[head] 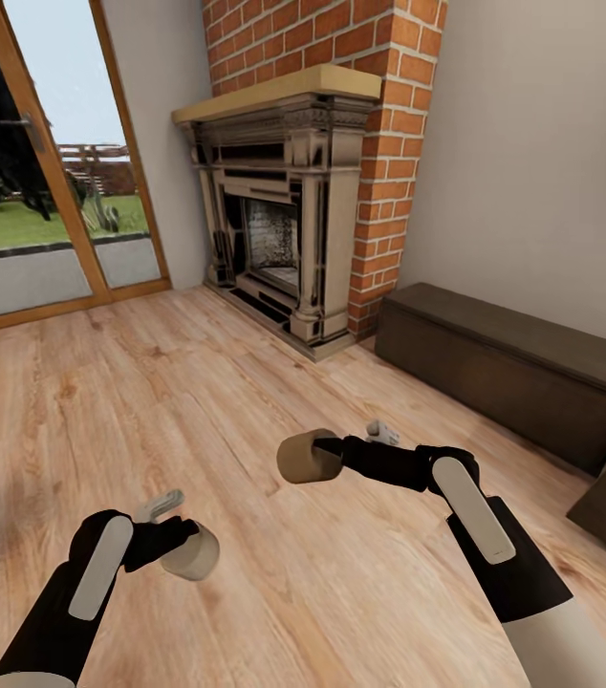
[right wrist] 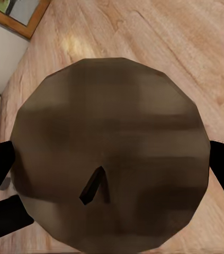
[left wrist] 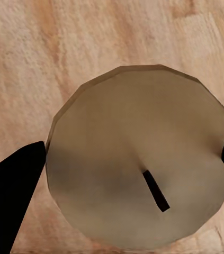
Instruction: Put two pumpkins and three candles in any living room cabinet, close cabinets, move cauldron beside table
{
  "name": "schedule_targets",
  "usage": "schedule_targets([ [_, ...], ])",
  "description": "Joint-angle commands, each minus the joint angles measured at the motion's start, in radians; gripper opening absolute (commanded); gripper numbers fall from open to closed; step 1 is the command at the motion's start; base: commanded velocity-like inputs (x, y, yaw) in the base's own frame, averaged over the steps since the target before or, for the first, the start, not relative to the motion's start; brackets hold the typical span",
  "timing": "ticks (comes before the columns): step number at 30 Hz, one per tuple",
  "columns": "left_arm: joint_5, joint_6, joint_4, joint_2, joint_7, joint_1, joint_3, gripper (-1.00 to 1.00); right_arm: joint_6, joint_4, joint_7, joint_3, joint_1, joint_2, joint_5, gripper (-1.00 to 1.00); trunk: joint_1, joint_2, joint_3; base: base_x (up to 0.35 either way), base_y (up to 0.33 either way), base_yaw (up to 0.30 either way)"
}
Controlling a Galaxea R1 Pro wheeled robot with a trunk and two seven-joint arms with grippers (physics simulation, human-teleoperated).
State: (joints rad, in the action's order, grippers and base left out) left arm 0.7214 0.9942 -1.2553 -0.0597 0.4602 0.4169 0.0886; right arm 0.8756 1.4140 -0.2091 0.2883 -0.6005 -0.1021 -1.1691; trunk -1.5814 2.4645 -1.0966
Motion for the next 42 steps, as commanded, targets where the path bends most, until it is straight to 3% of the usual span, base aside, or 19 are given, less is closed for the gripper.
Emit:
schedule_targets([
  [1,0.01,0.003,-0.001,0.0,0.009,0.0,0.0,-1.0,0.0,0.001,-0.01,0.002,-0.001,-0.001,-0.011,-1.0,0.005,-0.007,0.001,-0.273,0.0,-0.077],
  [23,0.01,0.003,-0.001,0.001,0.009,0.0,0.0,-1.0,0.0,-0.009,-0.01,0.001,-0.001,-0.001,-0.012,-1.0,0.089,-0.161,0.034,-0.046,0.0,-0.08],
  [36,0.01,0.003,-0.001,0.001,0.009,0.0,0.0,-1.0,-0.001,-0.015,-0.01,0.0,-0.001,-0.001,-0.012,-1.0,0.139,-0.252,0.062,0.0,0.0,-0.219],
  [42,0.01,0.003,-0.001,0.001,0.009,0.0,0.0,-1.0,0.001,-0.016,-0.01,-0.045,-0.001,-0.001,-0.013,-1.0,0.162,-0.294,0.079,0.0,0.0,-0.271],
])
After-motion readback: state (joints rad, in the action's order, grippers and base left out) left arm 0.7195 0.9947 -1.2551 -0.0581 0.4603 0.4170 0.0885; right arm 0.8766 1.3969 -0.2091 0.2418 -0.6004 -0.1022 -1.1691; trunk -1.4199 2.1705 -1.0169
